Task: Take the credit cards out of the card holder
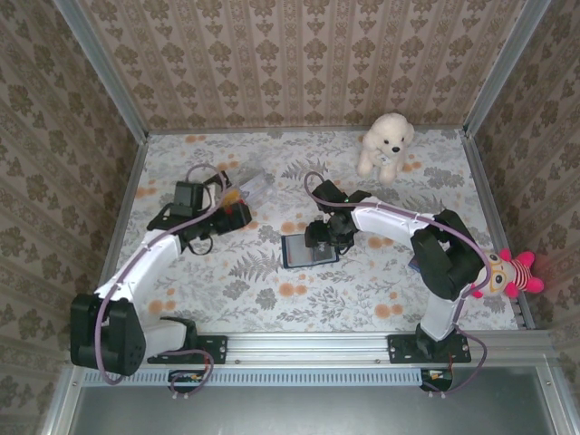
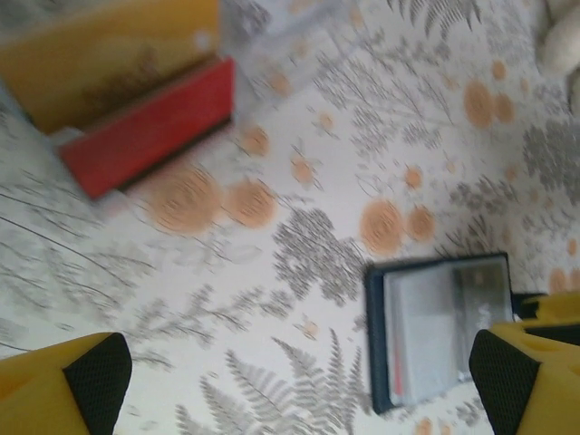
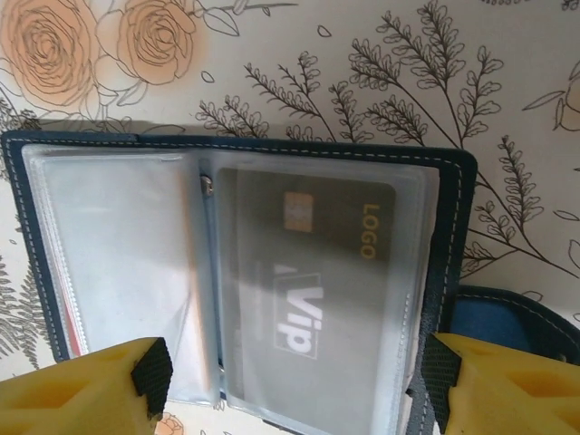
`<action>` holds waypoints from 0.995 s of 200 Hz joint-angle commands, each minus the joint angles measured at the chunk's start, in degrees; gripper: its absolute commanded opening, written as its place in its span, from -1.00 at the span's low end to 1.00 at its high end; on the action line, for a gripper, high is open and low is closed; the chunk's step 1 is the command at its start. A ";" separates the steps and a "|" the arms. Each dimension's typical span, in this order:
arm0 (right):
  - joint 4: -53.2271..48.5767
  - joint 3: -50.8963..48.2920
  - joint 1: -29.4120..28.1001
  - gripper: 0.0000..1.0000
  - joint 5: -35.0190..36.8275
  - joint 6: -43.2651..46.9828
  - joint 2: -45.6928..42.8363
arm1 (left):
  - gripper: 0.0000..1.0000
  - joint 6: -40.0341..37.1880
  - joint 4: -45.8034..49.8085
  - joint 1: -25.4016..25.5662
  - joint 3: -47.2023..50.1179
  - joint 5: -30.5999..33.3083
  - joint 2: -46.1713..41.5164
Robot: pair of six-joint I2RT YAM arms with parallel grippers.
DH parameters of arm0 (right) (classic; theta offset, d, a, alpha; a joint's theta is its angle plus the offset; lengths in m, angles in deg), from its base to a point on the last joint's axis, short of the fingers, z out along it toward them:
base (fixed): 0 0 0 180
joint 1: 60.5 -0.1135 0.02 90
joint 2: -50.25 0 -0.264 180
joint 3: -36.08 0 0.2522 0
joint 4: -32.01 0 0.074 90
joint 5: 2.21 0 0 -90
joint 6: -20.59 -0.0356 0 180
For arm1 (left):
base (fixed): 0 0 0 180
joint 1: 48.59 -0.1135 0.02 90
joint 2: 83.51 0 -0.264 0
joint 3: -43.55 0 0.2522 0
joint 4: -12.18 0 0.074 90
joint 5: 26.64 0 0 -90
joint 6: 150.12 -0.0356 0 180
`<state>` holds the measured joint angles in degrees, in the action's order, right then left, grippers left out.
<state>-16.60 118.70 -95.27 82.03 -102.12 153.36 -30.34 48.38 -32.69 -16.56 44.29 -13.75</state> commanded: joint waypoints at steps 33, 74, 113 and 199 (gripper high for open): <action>-1.36 0.84 0.35 0.28 -0.61 1.18 1.78 | 0.71 11.81 -2.56 14.33 -0.25 2.71 5.91; -1.64 0.86 0.46 0.26 -0.75 1.58 1.96 | 0.42 19.29 -11.00 21.29 -0.20 -1.94 15.26; -1.59 0.66 0.48 0.22 -0.99 1.85 2.53 | -0.02 22.51 -12.26 24.23 -1.89 -0.89 21.47; -2.37 0.66 0.73 0.22 1.10 1.65 3.28 | -0.41 24.37 -9.75 24.63 -3.26 0.44 25.22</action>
<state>-16.71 118.70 -94.98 81.62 -101.02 155.37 -6.65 36.12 -8.50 -17.26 43.92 9.59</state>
